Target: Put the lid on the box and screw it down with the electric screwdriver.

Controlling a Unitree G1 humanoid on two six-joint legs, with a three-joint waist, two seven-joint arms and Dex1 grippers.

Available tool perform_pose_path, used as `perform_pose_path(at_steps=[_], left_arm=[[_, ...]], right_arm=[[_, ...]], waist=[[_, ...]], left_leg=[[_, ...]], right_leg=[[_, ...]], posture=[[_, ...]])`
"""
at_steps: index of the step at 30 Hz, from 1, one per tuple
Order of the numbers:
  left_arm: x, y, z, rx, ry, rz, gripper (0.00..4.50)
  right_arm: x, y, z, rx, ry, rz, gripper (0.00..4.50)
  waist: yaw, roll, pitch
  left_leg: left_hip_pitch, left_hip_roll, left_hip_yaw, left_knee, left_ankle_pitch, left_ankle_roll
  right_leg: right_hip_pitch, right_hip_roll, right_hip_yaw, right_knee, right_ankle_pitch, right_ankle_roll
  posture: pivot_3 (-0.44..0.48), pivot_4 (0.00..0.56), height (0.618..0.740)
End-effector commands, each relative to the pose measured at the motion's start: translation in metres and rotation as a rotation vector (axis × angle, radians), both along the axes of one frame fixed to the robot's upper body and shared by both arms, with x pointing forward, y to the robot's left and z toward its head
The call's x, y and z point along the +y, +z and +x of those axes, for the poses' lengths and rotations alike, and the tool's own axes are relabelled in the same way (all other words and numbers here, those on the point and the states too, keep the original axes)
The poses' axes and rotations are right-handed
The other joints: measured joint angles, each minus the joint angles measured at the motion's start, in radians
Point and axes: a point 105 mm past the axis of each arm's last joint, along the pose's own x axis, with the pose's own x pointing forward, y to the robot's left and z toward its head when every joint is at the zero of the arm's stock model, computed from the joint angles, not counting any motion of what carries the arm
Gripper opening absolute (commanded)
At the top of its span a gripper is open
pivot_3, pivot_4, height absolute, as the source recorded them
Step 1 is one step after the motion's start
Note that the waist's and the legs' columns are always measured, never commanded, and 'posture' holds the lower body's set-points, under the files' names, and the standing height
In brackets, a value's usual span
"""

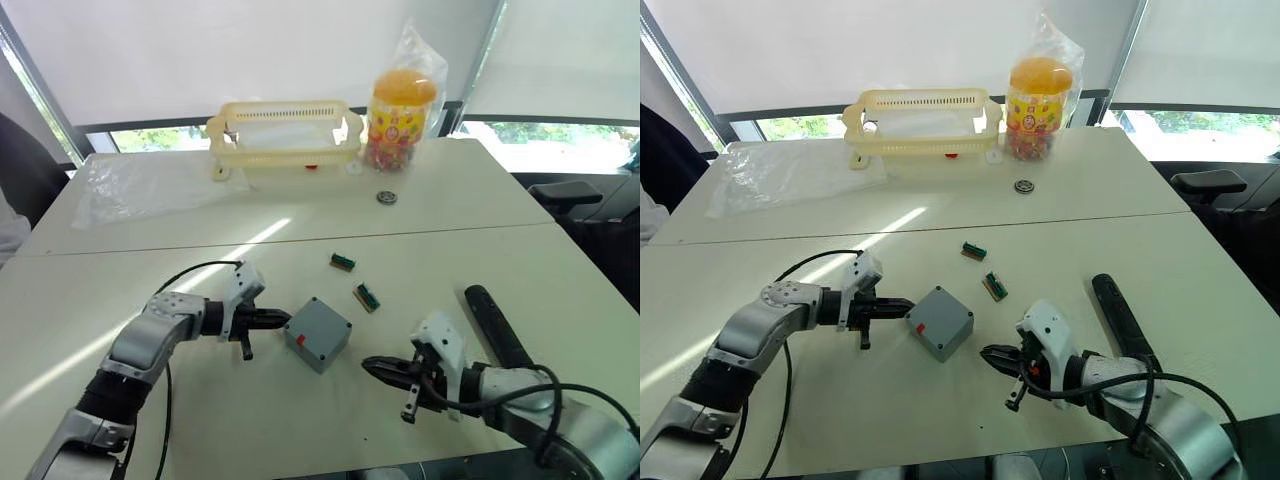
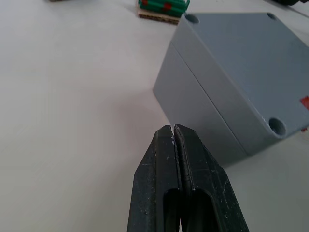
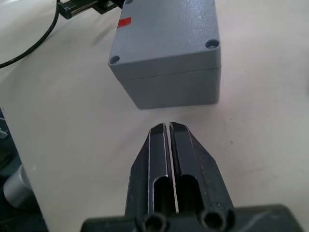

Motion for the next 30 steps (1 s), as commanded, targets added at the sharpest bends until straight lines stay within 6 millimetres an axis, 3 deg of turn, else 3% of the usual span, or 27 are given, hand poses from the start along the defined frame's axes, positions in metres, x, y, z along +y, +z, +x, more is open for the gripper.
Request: perform_pose_path(at_steps=[1,9,16,30], left_arm=[[-0.003,0.012,-0.006,-0.019,-0.019,-0.028,0.00],[-0.008,0.005,-0.020,0.002,-0.032,-0.017,0.00],[-0.014,0.000,-0.034,0.035,-0.050,-0.018,0.00],[-0.013,0.001,-0.037,0.048,-0.030,-0.015,0.00]], right_arm=[[0.008,0.002,0.006,-0.044,0.018,0.005,0.03],[0.015,-0.005,0.037,-0.114,-0.013,-0.019,0.03],[0.010,-0.005,0.048,-0.140,-0.010,-0.037,0.03],[0.011,-0.007,0.055,-0.153,-0.001,-0.036,0.03]], waist=[[0.000,0.000,0.000],[0.001,0.000,0.000],[0.000,0.000,0.000],[-0.001,0.000,0.000]], left_leg=[[0.000,0.000,0.000,0.000,0.000,0.000],[0.000,0.000,0.000,0.002,0.000,0.000],[0.000,0.000,0.000,0.002,0.000,0.000],[0.000,0.000,0.000,0.002,0.000,0.000]], right_leg=[[0.000,0.000,0.000,0.000,0.000,0.000],[0.000,0.000,-0.001,0.001,0.000,0.000],[0.000,0.000,0.000,0.001,0.000,0.000],[0.000,0.000,-0.001,0.001,0.000,0.000]], posture=[[0.000,0.150,0.740],[0.000,0.150,0.740],[0.000,0.150,0.740],[0.000,0.150,0.740]])
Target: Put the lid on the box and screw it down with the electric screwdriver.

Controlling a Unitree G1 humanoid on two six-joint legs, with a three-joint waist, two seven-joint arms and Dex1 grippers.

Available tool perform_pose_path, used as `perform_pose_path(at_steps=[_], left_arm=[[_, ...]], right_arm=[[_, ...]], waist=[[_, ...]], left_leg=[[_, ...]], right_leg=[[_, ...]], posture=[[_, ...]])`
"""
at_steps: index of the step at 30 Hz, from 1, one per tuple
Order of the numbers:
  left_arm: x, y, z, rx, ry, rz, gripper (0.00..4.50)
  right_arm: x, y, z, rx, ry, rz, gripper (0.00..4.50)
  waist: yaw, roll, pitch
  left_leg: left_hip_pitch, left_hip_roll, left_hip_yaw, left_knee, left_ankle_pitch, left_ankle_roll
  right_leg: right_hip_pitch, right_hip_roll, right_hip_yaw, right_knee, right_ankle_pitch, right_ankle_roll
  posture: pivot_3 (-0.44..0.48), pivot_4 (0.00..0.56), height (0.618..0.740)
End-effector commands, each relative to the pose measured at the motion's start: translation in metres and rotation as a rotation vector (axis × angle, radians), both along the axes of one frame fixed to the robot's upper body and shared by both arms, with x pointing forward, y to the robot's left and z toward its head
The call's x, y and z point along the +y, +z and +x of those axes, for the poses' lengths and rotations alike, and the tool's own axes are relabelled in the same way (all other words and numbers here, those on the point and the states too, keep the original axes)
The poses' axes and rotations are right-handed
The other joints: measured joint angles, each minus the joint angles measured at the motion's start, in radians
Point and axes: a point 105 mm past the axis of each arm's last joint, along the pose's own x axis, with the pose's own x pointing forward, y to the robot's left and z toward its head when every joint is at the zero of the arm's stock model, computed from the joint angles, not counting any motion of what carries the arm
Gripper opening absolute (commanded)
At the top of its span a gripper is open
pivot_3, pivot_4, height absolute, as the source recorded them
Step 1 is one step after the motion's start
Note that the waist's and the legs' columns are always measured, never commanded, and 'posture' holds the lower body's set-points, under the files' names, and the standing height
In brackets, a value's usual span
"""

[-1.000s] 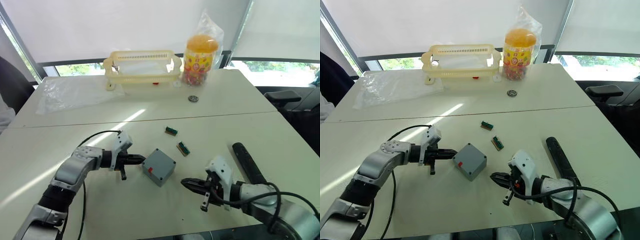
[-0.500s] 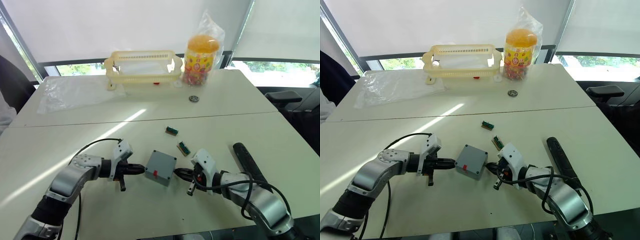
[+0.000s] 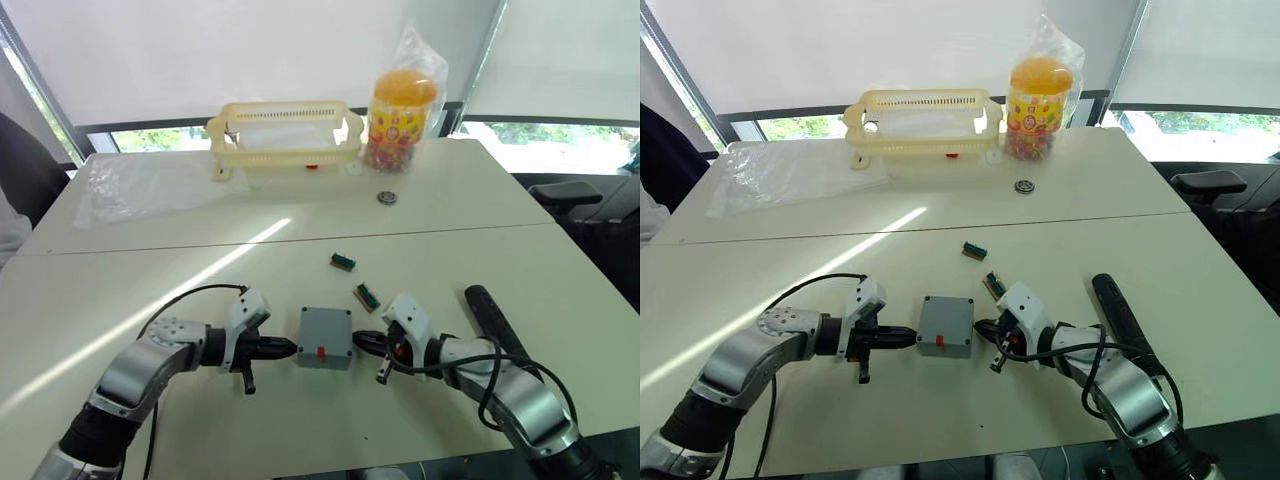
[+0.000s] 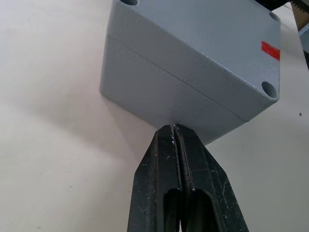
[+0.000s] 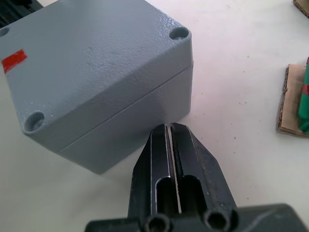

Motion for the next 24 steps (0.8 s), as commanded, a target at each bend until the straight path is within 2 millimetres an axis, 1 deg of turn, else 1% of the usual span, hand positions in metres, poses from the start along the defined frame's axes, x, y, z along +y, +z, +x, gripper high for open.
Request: perform_pose_path(at_steps=[1,5,8,10,12,14,15,16,18,19,20,21,22,24], left_arm=[[0.000,0.010,-0.001,-0.022,-0.013,-0.022,0.00],[0.001,0.010,0.002,-0.027,-0.006,-0.011,0.00],[0.009,0.013,0.007,-0.039,0.018,0.000,0.00],[0.020,0.017,0.008,-0.051,0.037,0.020,0.00],[0.036,0.025,0.012,-0.070,0.072,0.045,0.00],[0.051,0.037,0.018,-0.105,0.117,0.054,0.00],[0.057,0.045,0.022,-0.123,0.139,0.044,0.00],[0.062,0.057,0.026,-0.144,0.158,0.026,0.25],[0.064,0.084,0.028,-0.176,0.153,-0.036,0.86],[0.062,0.094,0.027,-0.187,0.141,-0.058,1.31],[0.058,0.103,0.024,-0.198,0.118,-0.068,1.84],[0.054,0.109,0.020,-0.201,0.095,-0.073,2.37],[0.050,0.112,0.016,-0.197,0.068,-0.074,2.82],[0.042,0.117,0.004,-0.188,0.008,-0.054,3.83]], right_arm=[[0.005,0.011,0.003,-0.050,0.023,0.024,0.03],[0.004,0.012,0.005,-0.055,0.026,0.019,0.03],[0.000,0.013,0.004,-0.058,0.023,0.013,0.03],[-0.006,0.016,0.003,-0.065,0.012,0.006,0.03],[-0.016,0.022,0.002,-0.079,-0.003,-0.005,0.03],[-0.026,0.028,0.001,-0.095,-0.017,-0.020,0.03],[-0.031,0.032,0.001,-0.105,-0.029,-0.023,0.27],[-0.036,0.038,0.002,-0.120,-0.039,-0.024,0.56],[-0.042,0.051,0.002,-0.152,-0.049,-0.014,1.30],[-0.043,0.056,0.003,-0.164,-0.057,-0.005,1.78],[-0.045,0.062,0.004,-0.176,-0.068,0.004,2.38],[-0.046,0.066,0.006,-0.186,-0.081,0.009,2.88],[-0.047,0.070,0.008,-0.189,-0.093,0.016,3.33],[-0.046,0.078,0.016,-0.191,-0.135,0.058,4.39]], waist=[[0.000,0.000,0.000],[0.000,0.000,0.000],[0.000,0.000,0.000],[-0.001,0.000,0.000],[0.000,0.000,0.000],[0.001,0.000,0.000],[0.001,0.001,0.000],[0.001,0.000,0.000],[0.005,0.000,0.001],[0.005,0.000,0.001],[0.004,0.000,0.001],[0.003,0.000,0.001],[0.001,0.000,0.001],[-0.005,0.000,0.001]], left_leg=[[0.000,0.000,0.000,0.000,0.000,0.000],[0.000,0.000,0.000,0.000,0.000,0.000],[0.000,0.000,0.000,0.000,0.000,0.000],[0.000,0.000,0.000,0.000,0.000,0.000],[0.000,0.000,0.000,0.000,0.000,0.000],[0.000,0.000,0.000,0.000,0.000,0.000],[0.000,0.000,0.000,0.000,0.000,0.000],[0.000,0.000,0.000,0.000,0.000,0.000],[0.000,0.000,0.000,0.000,0.000,0.000],[-0.001,0.000,0.000,0.000,0.000,0.000],[-0.001,0.000,0.000,0.000,0.000,0.000],[-0.001,0.000,0.000,0.000,0.000,0.000],[-0.001,0.000,0.000,0.000,0.000,0.000],[-0.001,0.000,0.000,0.000,0.000,0.000]], right_leg=[[0.000,0.000,0.000,0.000,0.000,0.000],[0.000,0.000,0.000,0.000,0.000,0.000],[0.000,0.000,0.000,0.000,0.000,0.000],[0.000,0.000,0.000,0.000,0.000,0.000],[0.000,0.000,0.000,0.000,0.000,0.000],[0.000,0.000,0.000,0.000,0.000,0.000],[0.000,0.000,0.000,0.000,0.000,0.000],[0.000,0.000,0.000,0.000,0.000,0.000],[0.000,0.000,-0.001,0.000,0.000,0.000],[0.000,0.000,-0.001,0.000,0.000,0.000],[0.000,0.000,-0.001,0.000,0.000,0.000],[0.000,0.000,-0.001,0.000,0.000,0.000],[0.000,0.000,-0.001,0.000,0.000,0.000],[0.000,0.000,0.000,0.000,0.000,0.001]], posture=[[0.000,0.150,0.740],[0.000,0.150,0.740],[0.000,0.150,0.740],[0.000,0.150,0.740],[0.000,0.150,0.740],[0.000,0.150,0.740],[0.000,0.150,0.740],[0.000,0.150,0.740],[0.000,0.150,0.740],[0.000,0.150,0.740],[0.000,0.150,0.740],[0.000,0.150,0.740],[0.000,0.150,0.740],[0.000,0.150,0.740]])
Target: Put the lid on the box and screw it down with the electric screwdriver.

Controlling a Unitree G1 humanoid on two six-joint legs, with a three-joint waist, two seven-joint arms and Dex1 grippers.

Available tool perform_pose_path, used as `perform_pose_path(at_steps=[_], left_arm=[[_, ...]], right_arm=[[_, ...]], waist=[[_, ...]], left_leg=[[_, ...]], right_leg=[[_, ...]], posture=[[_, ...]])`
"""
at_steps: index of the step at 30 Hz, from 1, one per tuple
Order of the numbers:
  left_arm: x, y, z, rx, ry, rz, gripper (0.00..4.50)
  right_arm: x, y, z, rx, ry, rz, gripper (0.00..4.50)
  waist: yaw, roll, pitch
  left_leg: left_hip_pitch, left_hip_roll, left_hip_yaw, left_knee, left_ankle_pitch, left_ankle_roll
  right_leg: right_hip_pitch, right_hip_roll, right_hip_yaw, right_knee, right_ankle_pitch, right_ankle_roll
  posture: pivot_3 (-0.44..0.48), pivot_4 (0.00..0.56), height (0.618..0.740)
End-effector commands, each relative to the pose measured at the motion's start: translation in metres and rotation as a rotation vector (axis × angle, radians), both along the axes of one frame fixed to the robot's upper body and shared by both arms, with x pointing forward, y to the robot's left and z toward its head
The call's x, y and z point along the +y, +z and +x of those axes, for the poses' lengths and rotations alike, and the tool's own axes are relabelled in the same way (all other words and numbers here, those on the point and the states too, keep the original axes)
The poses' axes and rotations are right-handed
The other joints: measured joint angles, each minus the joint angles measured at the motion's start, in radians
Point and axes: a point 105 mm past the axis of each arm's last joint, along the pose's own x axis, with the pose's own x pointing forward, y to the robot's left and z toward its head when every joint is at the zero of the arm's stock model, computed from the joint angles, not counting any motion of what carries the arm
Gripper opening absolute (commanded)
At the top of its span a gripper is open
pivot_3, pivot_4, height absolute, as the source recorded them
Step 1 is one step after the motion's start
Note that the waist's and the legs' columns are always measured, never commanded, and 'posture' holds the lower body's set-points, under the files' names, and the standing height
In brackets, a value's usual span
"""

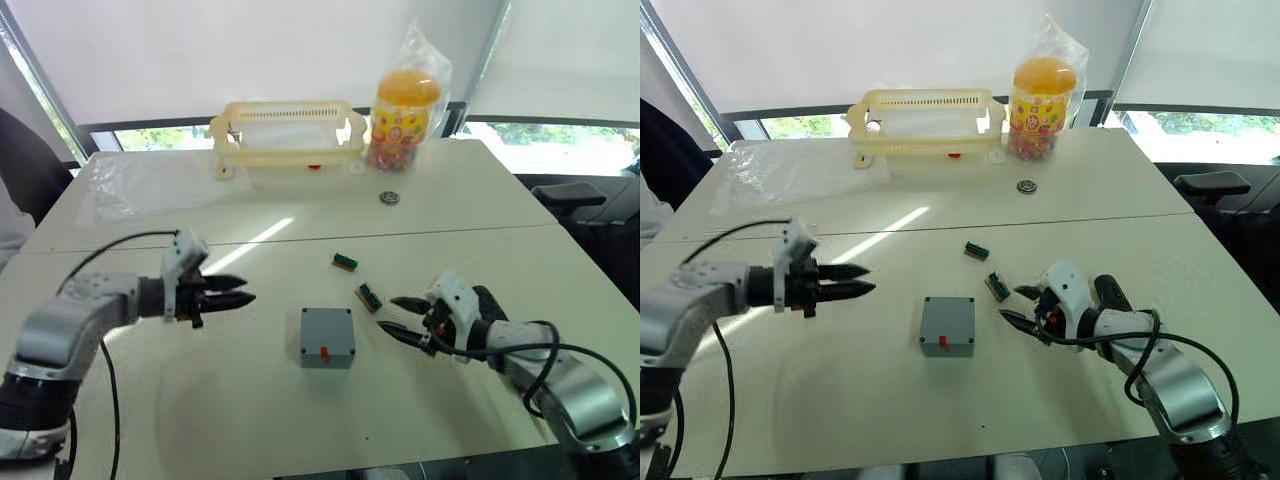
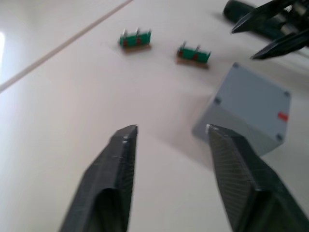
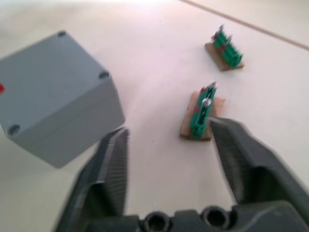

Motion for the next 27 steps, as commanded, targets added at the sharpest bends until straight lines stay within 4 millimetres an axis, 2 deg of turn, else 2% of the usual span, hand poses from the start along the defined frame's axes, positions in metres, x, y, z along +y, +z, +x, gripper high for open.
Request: perform_pose_path(at_steps=[1,4,7,10,14,18,21,22,27], left_arm=[[-0.014,0.012,-0.020,-0.004,-0.100,0.021,4.37],[-0.021,0.018,-0.030,-0.016,-0.161,0.052,4.45],[-0.025,0.022,-0.032,-0.039,-0.178,0.083,4.45],[-0.027,0.022,-0.033,-0.055,-0.193,0.124,4.45],[-0.025,0.019,-0.033,-0.072,-0.194,0.174,4.45],[-0.023,0.019,-0.031,-0.077,-0.186,0.179,3.23],[-0.022,0.019,-0.032,-0.080,-0.186,0.192,1.56],[-0.023,0.018,-0.032,-0.081,-0.187,0.197,1.16],[-0.021,0.015,-0.033,-0.077,-0.185,0.209,1.16]], right_arm=[[0.002,0.024,0.010,-0.050,-0.050,0.076,4.50],[0.008,0.030,0.022,-0.029,-0.097,0.169,4.50],[0.018,0.029,0.032,0.001,-0.106,0.207,4.50],[0.025,0.017,0.038,0.034,-0.108,0.184,4.50],[0.024,-0.001,0.042,0.066,-0.129,0.150,4.50],[0.025,-0.007,0.044,0.068,-0.146,0.152,4.50],[0.028,-0.010,0.045,0.061,-0.149,0.149,4.50],[0.028,-0.012,0.045,0.061,-0.152,0.147,4.50],[0.029,-0.019,0.047,0.062,-0.166,0.148,4.50]], waist=[[-0.006,0.000,0.000],[-0.012,0.000,0.000],[-0.015,0.000,0.000],[-0.018,0.000,0.000],[-0.020,0.001,0.001],[-0.022,0.001,0.001],[-0.024,0.001,0.001],[-0.024,0.001,0.001],[-0.024,0.001,0.001]], left_leg=[[0.000,0.000,0.000,0.000,0.000,0.000],[0.000,0.001,-0.002,0.000,0.000,0.000],[0.000,0.001,-0.002,-0.001,0.000,0.000],[0.000,0.000,-0.002,-0.001,0.000,0.000],[-0.001,0.000,-0.001,-0.001,0.000,0.000],[-0.001,0.001,-0.001,-0.001,0.000,0.000],[-0.001,0.001,-0.001,-0.001,0.000,0.000],[-0.001,0.001,-0.001,-0.001,0.000,0.000],[-0.001,0.001,-0.001,-0.001,0.000,0.000]], right_leg=[[0.000,0.000,0.000,0.000,0.000,0.000],[-0.001,0.001,-0.001,0.001,0.000,0.000],[0.000,0.001,-0.001,0.002,0.000,0.000],[0.000,0.001,-0.001,0.001,0.000,0.000],[-0.001,0.001,-0.001,0.001,0.000,0.000],[-0.001,0.001,-0.001,0.001,0.000,0.000],[-0.002,0.001,-0.001,0.001,0.000,0.000],[-0.002,0.001,-0.001,0.001,0.000,0.000],[-0.002,0.001,-0.001,0.001,0.000,0.000]], posture=[[0.000,0.150,0.740],[0.000,0.150,0.740],[0.000,0.150,0.740],[0.000,0.150,0.740],[0.000,0.150,0.740],[0.000,0.150,0.740],[0.000,0.150,0.740],[0.000,0.150,0.740],[0.000,0.150,0.740]])
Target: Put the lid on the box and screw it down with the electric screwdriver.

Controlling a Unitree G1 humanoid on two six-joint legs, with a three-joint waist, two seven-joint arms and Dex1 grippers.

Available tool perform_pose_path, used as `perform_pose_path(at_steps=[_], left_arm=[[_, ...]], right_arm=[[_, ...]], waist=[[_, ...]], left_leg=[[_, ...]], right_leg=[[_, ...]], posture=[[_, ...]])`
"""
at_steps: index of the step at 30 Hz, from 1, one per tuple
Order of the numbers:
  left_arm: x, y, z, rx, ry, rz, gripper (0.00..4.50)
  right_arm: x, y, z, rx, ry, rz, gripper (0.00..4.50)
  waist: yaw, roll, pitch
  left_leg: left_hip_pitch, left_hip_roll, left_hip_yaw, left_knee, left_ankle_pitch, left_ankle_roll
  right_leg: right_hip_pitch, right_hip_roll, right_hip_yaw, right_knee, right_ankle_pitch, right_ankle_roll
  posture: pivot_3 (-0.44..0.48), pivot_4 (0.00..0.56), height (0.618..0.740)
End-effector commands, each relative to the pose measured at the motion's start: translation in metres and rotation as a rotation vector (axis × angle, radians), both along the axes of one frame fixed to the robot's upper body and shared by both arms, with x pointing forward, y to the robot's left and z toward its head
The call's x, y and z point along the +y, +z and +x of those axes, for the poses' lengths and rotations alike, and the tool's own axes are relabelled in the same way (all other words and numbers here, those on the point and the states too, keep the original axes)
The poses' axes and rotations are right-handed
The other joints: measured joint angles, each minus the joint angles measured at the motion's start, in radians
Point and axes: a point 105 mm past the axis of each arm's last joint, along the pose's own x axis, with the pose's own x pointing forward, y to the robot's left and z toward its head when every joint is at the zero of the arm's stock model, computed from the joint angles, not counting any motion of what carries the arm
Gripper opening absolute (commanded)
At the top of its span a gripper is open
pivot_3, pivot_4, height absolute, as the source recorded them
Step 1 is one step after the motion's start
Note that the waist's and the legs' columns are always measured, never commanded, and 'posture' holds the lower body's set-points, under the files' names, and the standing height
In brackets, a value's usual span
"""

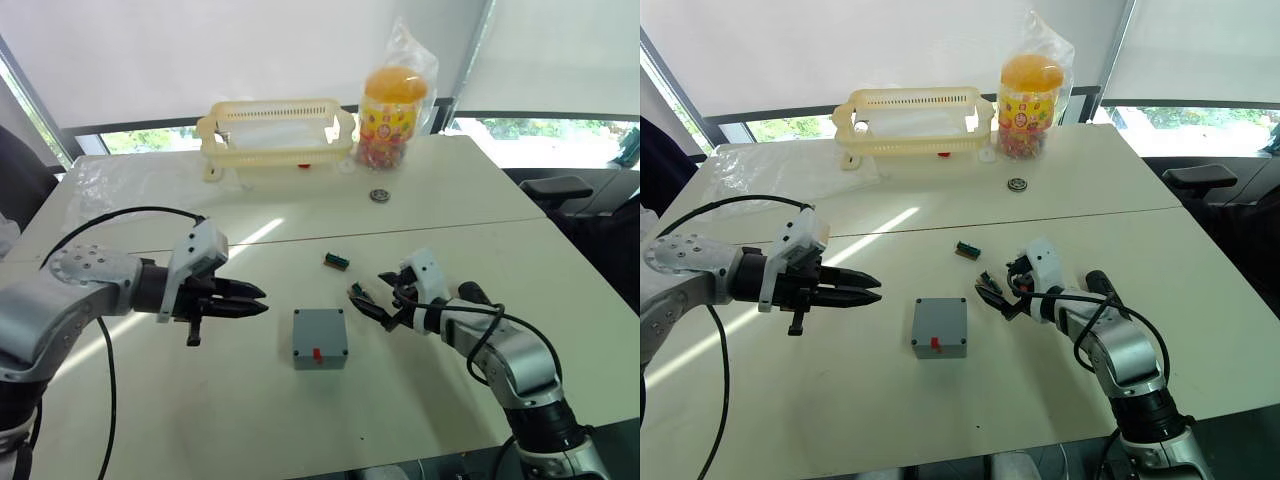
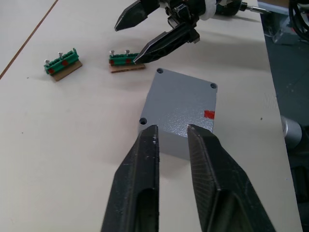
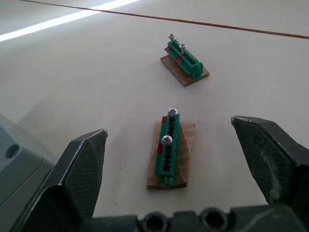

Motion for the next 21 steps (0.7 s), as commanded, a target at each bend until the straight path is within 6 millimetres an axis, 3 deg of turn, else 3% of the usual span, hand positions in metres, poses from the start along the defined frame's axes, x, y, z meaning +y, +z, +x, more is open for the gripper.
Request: perform_pose_path(at_steps=[1,3,4,6,8,19,21], left_arm=[[-0.0007,0.0022,-0.0026,-0.033,-0.014,0.026,1.16],[0.0008,-0.0003,-0.0028,-0.033,-0.015,0.046,1.16],[0.0014,-0.0009,-0.0021,-0.038,-0.011,0.052,1.14],[0.0016,-0.0005,0.0002,-0.049,-0.001,0.052,1.13],[0.0021,-0.0009,0.0023,-0.056,0.009,0.051,1.13],[0.0048,-0.0058,0.0044,-0.061,0.023,0.057,1.13],[0.0050,-0.0065,0.0046,-0.061,0.026,0.057,1.13]], right_arm=[[0.0019,0.0051,0.0014,-0.037,-0.003,0.011,4.50],[0.0013,0.0041,0.0017,-0.038,-0.008,0.012,4.50],[0.0012,0.0039,0.0018,-0.040,-0.009,0.010,4.25],[0.0013,0.0041,0.0023,-0.044,-0.012,0.010,3.66],[0.0024,0.0040,0.0026,-0.046,-0.013,0.012,2.69],[0.0040,-0.0030,0.0043,-0.037,-0.018,0.010,2.69],[0.0038,-0.0037,0.0046,-0.037,-0.019,0.008,1.88]], waist=[[0.000,0.000,0.000],[0.000,0.000,0.000],[0.000,0.000,0.000],[0.000,0.000,0.000],[0.000,0.000,0.000],[0.000,0.000,0.000],[0.000,0.000,0.000]], left_leg=[[0.000,0.000,0.000,0.000,0.000,0.000],[0.000,0.000,0.000,0.000,0.000,0.000],[0.000,0.000,0.000,0.000,0.000,0.000],[0.000,0.000,0.000,0.000,0.000,0.000],[0.000,0.000,0.000,0.000,0.000,0.000],[0.000,0.000,0.000,0.000,0.000,0.000],[0.000,0.000,0.000,0.000,0.000,0.000]], right_leg=[[0.000,0.000,0.000,0.000,0.000,0.000],[0.000,0.000,0.000,0.000,0.000,0.000],[0.000,0.000,0.000,0.000,0.000,0.000],[0.000,0.000,0.000,0.000,0.000,0.000],[0.000,0.000,0.000,0.000,0.000,0.000],[0.000,0.000,0.000,0.000,0.000,0.000],[0.000,0.000,0.000,0.000,0.000,0.000]], posture=[[0.000,0.150,0.740],[0.000,0.150,0.740],[0.000,0.150,0.740],[0.000,0.150,0.740],[0.000,0.150,0.740],[0.000,0.150,0.740],[0.000,0.150,0.740]])
